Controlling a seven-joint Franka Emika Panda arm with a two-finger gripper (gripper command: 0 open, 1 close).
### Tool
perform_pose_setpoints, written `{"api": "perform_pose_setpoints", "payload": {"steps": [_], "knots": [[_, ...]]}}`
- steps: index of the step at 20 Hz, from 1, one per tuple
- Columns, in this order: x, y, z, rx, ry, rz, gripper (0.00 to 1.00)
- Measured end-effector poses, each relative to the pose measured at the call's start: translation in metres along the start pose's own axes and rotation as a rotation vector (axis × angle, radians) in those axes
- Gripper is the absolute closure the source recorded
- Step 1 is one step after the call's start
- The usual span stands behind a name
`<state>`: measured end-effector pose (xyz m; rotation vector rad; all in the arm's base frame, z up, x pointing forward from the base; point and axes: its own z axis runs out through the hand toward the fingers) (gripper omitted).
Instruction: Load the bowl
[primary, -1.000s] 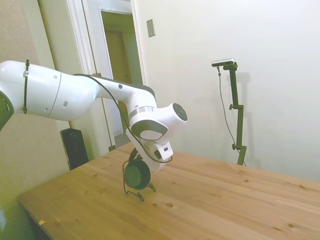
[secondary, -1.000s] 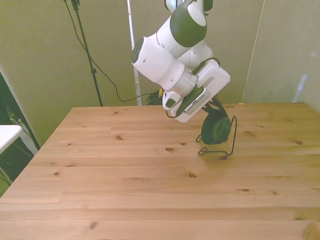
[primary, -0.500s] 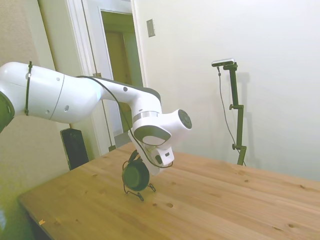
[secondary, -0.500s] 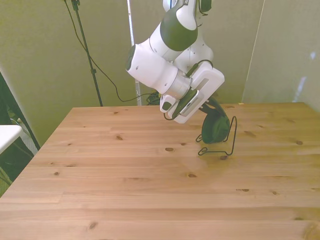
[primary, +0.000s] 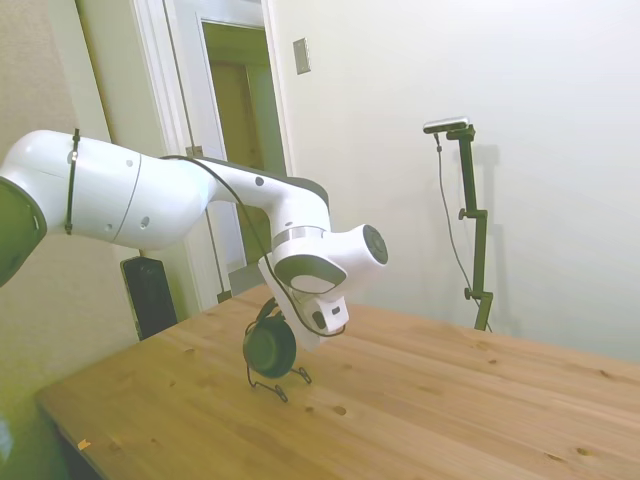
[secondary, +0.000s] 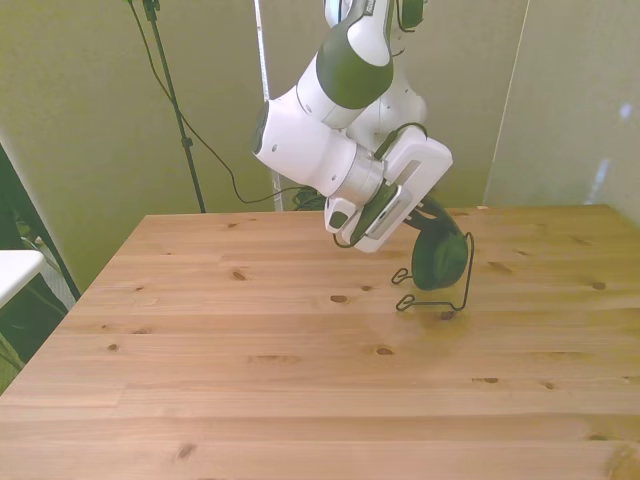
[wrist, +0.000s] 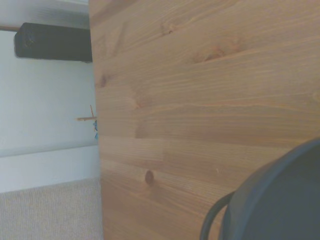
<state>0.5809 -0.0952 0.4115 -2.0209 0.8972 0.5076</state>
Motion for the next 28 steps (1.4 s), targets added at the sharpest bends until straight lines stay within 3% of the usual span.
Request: {"api": "perform_pose_setpoints", "payload": {"steps": [18,19,28], "knots": [[0.017,0.013,0.010,-0.010,0.043,0.035,1.00],[0.016,0.013,0.010,-0.016,0.045,0.035,0.00],[0.011,0.007,0.011,-0.061,0.084,0.058,0.00]]}}
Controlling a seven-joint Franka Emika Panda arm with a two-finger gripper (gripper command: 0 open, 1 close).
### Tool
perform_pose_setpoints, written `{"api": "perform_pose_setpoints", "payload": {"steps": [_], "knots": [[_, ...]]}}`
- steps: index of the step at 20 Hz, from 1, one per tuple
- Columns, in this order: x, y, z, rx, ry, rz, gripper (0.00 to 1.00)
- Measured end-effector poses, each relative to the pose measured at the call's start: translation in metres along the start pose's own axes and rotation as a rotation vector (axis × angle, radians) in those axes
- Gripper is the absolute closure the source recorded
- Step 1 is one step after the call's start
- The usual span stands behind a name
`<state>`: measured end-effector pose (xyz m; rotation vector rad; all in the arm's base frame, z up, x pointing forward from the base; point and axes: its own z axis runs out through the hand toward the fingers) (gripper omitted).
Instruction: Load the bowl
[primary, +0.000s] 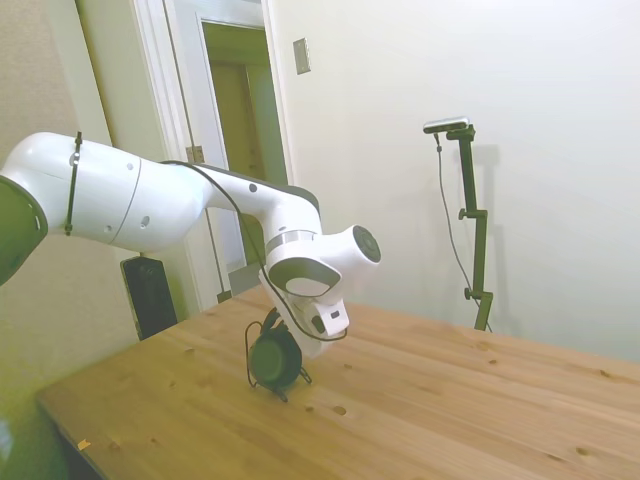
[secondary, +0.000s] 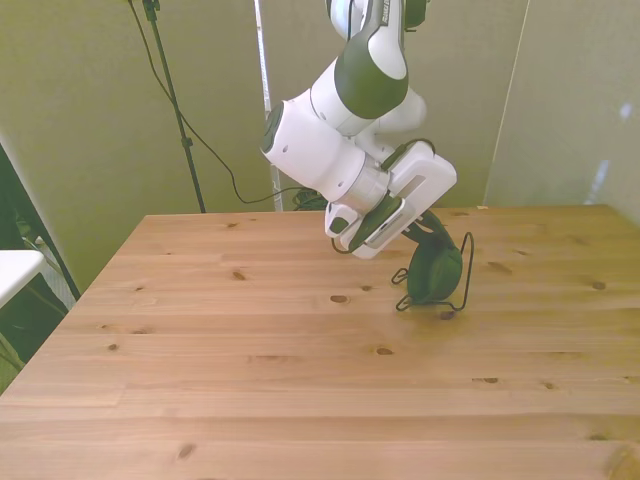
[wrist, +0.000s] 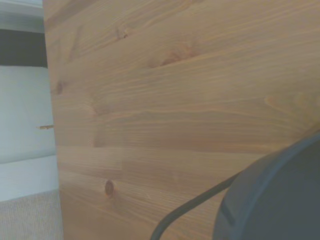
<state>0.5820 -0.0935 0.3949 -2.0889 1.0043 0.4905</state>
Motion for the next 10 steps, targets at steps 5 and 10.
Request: {"api": "perform_pose_setpoints", "payload": {"steps": [5,10], "knots": [[-0.005,-0.003,-0.001,-0.028,0.052,0.016,0.00],[-0.055,-0.011,-0.017,-0.041,0.206,0.013,0.00]]}}
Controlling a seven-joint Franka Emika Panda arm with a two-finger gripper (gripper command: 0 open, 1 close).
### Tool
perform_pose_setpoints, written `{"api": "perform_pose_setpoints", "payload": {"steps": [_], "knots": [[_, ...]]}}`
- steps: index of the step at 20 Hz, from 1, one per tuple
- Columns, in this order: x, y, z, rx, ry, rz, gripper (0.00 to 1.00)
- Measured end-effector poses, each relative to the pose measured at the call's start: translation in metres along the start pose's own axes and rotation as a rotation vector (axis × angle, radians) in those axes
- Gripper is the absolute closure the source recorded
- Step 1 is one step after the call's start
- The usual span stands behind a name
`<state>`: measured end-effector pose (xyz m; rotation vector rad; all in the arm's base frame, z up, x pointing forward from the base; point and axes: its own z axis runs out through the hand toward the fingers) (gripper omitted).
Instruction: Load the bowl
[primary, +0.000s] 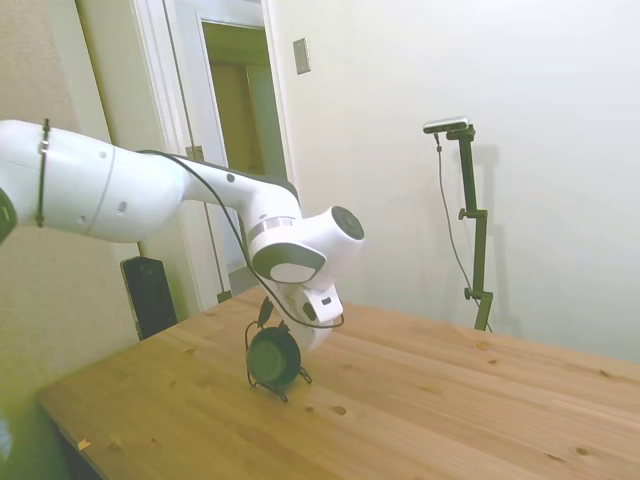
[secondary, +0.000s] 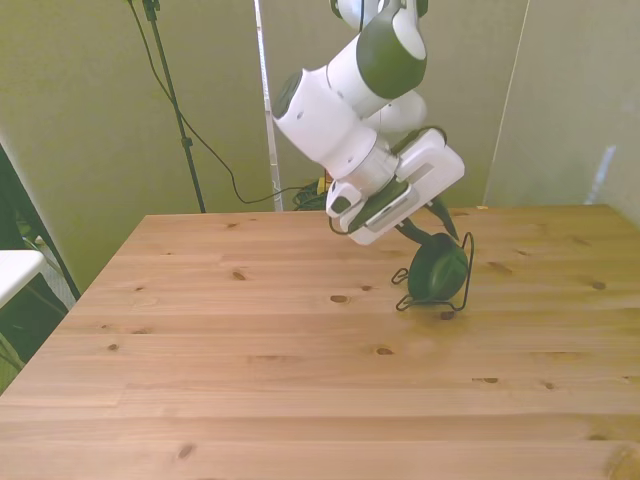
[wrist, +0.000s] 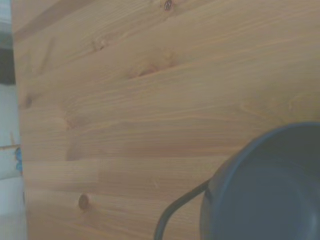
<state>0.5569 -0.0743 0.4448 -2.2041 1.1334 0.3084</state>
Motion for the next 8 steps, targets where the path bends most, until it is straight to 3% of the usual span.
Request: {"api": "perform_pose_setpoints", "payload": {"steps": [8], "knots": [[-0.122,0.009,-0.025,-0.054,0.342,0.027,0.00]]}}
